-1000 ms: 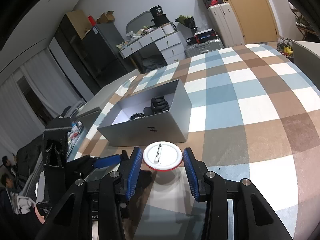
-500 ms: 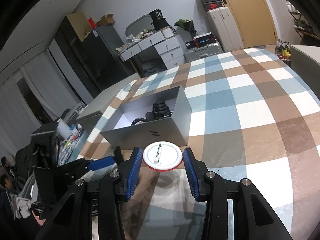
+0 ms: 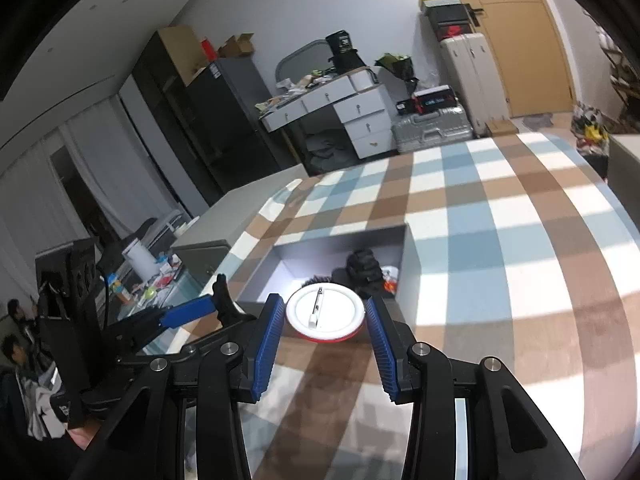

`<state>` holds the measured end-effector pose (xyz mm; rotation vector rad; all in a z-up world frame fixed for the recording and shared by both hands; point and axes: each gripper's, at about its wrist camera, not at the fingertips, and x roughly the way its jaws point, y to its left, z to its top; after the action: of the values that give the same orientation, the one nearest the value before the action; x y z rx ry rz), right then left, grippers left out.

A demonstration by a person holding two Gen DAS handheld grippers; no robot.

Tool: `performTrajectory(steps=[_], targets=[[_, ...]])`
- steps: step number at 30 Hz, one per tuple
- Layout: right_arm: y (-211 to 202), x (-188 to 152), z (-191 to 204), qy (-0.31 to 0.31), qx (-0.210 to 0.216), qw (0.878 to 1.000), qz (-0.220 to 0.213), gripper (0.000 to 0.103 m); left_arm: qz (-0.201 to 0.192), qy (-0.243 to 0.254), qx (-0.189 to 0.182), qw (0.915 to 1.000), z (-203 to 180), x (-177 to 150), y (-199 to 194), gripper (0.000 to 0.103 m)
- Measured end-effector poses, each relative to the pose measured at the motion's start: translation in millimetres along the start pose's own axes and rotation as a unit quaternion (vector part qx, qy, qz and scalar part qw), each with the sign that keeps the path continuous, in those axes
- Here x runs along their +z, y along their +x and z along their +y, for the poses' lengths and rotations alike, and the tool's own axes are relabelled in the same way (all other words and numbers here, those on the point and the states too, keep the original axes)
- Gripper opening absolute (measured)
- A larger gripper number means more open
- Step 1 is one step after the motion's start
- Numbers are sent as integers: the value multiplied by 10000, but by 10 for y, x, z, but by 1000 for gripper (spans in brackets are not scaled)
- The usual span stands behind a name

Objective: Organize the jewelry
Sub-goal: 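Lower badge and comb into the grey box and open both grippers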

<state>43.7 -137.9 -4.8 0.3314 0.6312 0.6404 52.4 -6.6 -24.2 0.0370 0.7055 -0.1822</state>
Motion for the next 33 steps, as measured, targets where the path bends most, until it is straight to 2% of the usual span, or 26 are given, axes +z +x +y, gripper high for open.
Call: performTrajectory(steps=[4, 8, 19, 33], targets=[[111, 100, 46, -156, 18, 9999, 20, 42, -68, -97, -143, 9998, 91, 74, 61, 68], [241, 181, 55, -219, 39, 9997, 60, 42, 43, -249, -423, 9988, 162, 123, 173, 68], [592, 329, 57, -498, -55, 9985, 203, 42, 120, -254, -558, 9980, 205, 194, 347, 68], [818, 407, -109, -419, -55, 9986, 330, 42, 367, -275, -814, 9956, 228, 254, 551, 68]])
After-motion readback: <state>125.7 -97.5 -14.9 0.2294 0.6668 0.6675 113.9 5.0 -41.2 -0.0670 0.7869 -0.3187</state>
